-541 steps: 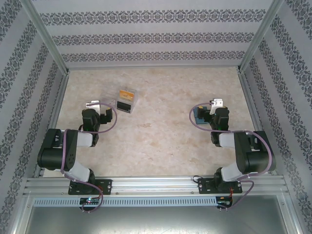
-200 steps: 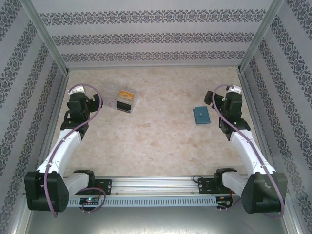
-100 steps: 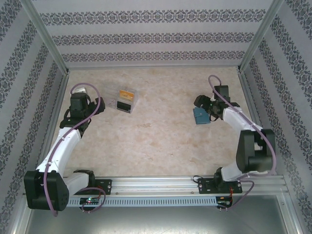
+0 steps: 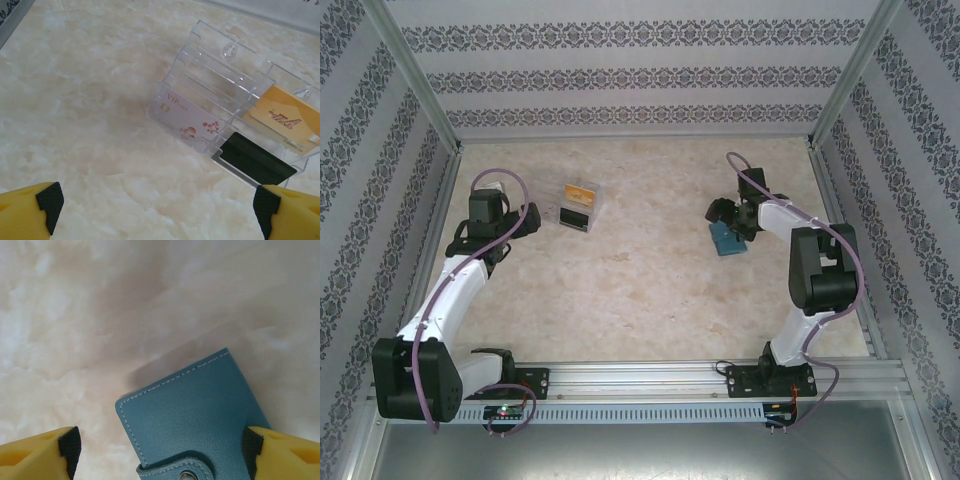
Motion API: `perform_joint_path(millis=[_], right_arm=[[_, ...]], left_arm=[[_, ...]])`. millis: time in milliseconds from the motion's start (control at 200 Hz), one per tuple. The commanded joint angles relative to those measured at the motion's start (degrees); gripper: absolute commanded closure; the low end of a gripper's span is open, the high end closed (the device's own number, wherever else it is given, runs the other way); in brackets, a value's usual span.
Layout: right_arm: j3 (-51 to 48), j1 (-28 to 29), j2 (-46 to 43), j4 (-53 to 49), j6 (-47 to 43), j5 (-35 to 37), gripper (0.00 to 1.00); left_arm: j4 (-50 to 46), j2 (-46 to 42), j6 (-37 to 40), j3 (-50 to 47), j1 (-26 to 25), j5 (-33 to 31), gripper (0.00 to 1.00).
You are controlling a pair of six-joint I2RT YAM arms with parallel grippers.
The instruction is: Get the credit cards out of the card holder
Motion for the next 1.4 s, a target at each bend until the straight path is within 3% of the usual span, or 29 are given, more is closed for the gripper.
perform_joint_path(millis=[0,135,305,470,719,994,1169,1394], right_arm=[[-1.47,4.17,-0.38,-2.49,1.48,-3.52,0.15],[-4.57,10.93,-1.14,-1.74,2.27,-5.81,0.16],[-5.36,18.42,-3.8,-1.22,-0.35,-9.1,0.26],[-2.27,18.28,-7.25,-1.96,-1.06,-2.64,0.32],[6.12,18.73,2.06,-6.48,-2.48,0.93,0.3],[9.08,22.0,7.01,-7.6,-2.63,-1.35,0.29],[10.99,24.58,8.68,-8.83,-3.09,-2.99,0.41],[11.84,28.17,8.1,-11.32,-6.59,-9.25,0.45]], left_arm=[[-2.29,0.74,-0.91,2.35,-0.36,1.95,0.01],[-3.34,2.87,-2.06,3.61,-0.34,4.99,0.01],[-3.93,5.5,-3.28,5.04,-0.58,10.85,0.0],[-2.76,6.58,-5.57,5.62,-1.88,15.05,0.0],[-4.11,7.47,-6.66,7.16,-4.44,14.87,0.0],[-5.76,8.1,-6.39,7.77,-4.98,13.63,0.0],[-5.87,9.17,-6.38,8.2,-5.29,13.39,0.0],[-6.46,10.81,-6.21,9.28,-6.36,13.81,0.0]])
